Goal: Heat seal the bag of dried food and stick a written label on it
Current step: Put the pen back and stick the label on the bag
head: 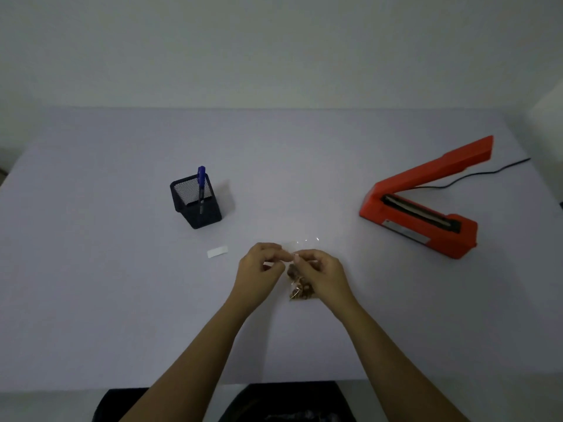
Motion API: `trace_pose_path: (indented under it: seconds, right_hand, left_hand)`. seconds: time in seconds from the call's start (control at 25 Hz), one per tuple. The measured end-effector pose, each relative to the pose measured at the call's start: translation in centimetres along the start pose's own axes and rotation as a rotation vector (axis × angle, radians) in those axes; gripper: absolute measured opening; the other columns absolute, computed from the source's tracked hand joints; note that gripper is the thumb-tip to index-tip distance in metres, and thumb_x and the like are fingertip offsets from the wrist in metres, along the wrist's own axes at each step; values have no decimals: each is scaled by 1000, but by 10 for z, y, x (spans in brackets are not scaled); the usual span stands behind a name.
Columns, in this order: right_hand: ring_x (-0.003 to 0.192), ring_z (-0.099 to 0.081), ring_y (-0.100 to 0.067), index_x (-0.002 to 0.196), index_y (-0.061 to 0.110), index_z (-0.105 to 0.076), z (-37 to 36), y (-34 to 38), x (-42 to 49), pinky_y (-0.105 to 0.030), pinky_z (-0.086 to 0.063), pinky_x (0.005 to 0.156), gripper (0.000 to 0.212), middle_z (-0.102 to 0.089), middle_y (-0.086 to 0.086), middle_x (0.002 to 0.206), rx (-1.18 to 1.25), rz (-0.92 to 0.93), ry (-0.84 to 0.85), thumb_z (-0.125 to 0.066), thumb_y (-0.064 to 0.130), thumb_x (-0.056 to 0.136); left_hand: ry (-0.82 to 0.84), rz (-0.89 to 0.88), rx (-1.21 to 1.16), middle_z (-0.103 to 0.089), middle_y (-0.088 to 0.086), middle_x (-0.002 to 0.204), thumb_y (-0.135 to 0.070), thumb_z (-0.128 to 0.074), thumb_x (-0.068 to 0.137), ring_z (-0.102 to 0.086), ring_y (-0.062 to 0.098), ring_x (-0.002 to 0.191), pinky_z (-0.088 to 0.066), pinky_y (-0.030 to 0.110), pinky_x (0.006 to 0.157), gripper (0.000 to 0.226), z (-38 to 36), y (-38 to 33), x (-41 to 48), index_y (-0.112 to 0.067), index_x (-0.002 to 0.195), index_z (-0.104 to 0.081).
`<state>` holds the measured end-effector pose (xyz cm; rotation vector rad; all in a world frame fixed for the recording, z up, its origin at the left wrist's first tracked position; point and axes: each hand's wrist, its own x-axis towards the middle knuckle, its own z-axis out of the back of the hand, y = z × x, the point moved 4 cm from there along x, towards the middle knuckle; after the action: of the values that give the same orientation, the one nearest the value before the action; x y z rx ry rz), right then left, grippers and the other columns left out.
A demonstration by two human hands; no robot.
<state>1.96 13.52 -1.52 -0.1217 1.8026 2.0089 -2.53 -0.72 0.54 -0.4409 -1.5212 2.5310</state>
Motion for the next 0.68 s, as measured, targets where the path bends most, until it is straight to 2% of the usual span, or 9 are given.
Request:
trace_pose_path:
  seconds: [0.12, 0.24, 0.44, 0.68]
  right_hand:
    - [77, -65, -8, 94, 17, -69, 9, -9, 10, -24, -54, 75, 12, -69, 6, 82, -76, -6, -11, -61, 23, 88]
    - [77, -64, -5, 91, 21, -70, 15, -12, 22, -20, -52, 73, 9, -69, 7, 83, -151, 11, -2, -63, 23, 86]
    - [78, -66, -14, 93, 19, -68, 27, -17, 45, -25, -52, 73, 12, -69, 1, 81, -268, -20, -54, -68, 20, 82]
    - [77, -65, -14, 87, 20, -67, 31, -26, 58, -29, -52, 73, 9, -66, 7, 76, -436, -60, -100, -68, 24, 79]
  left_hand:
    - [-9, 92, -58, -62, -7, 95, -14, -63, 86, -60, 5, 86, -47, 12, 71, 8, -9, 9, 10, -18, 94, -63]
    - [15, 139, -86, -66, -6, 83, -14, -65, 85, -63, 7, 77, -48, 16, 69, 11, -15, 17, 23, -18, 94, -62]
    - [21, 209, -95, -69, 1, 78, -13, -70, 80, -65, 12, 73, -51, 21, 70, 15, -30, 21, 44, -20, 91, -63]
    - [-34, 236, 20, -67, -3, 75, -15, -69, 79, -62, 8, 71, -44, 5, 60, 16, -47, 31, 56, -18, 93, -63]
